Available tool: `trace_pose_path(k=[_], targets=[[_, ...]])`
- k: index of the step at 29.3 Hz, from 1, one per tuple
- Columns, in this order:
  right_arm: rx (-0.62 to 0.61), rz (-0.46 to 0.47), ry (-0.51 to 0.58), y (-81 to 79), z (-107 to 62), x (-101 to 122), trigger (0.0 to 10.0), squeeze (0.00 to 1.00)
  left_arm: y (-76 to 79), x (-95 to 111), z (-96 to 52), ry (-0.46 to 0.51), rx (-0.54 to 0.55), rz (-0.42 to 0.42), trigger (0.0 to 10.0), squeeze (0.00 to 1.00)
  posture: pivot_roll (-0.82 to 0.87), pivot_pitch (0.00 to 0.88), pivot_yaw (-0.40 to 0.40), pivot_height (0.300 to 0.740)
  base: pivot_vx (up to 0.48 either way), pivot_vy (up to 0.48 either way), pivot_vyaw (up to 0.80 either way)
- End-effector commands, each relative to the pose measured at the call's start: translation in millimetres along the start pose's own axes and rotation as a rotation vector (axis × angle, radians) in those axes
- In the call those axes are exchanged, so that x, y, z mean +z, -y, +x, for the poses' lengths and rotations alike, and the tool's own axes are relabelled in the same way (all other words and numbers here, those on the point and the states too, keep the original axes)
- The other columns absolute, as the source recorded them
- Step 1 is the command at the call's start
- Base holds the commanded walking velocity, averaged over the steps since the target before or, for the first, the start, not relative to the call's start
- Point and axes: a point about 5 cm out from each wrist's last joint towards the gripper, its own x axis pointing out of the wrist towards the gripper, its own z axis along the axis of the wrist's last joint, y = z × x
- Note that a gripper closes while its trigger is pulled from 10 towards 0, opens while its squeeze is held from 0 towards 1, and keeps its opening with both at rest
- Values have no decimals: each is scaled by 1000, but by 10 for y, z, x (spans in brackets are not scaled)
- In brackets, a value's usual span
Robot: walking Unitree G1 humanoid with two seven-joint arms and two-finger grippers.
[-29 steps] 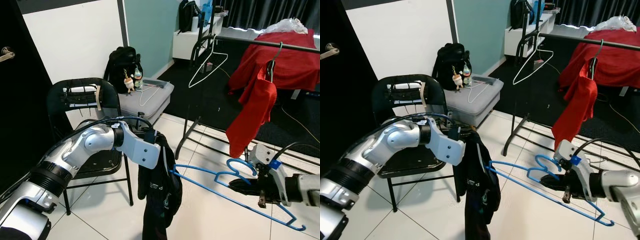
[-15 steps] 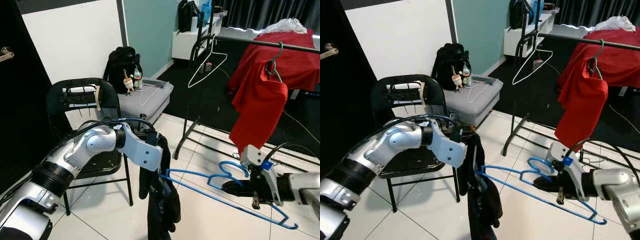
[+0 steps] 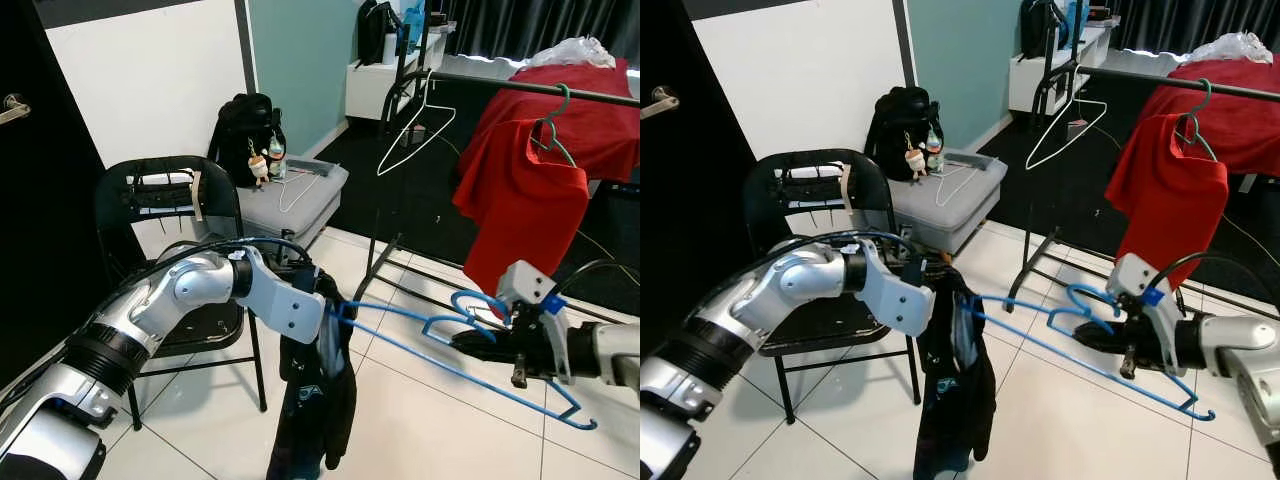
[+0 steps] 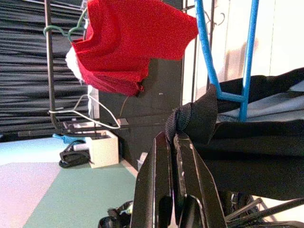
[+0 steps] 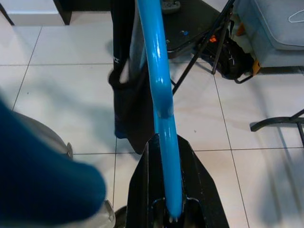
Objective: Hang hanger
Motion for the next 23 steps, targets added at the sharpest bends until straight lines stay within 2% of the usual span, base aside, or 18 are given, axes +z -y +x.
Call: trace_pose_path(k=[1, 8, 15, 23], targets=[[4, -12, 21, -25, 8, 46, 10000, 0, -3, -57, -8, -38, -10, -3, 10000, 0, -141, 0, 44, 740, 0, 0, 0], [14, -2, 10, -81, 79, -4, 10000, 0, -57, -58, -14, -40, 9, 0, 10000, 0, -141, 0, 42, 740, 0, 0, 0], [81, 21, -16, -217, 308, -85, 10000, 0, -117, 52, 83, 9, 32, 16, 10000, 0, -139, 0, 36, 740, 0, 0, 0], [133, 50, -18, -331, 469, -152, 10000, 0, -118, 79, 129, 22, 30, 23, 10000, 0, -144, 0, 38, 740, 0, 0, 0]])
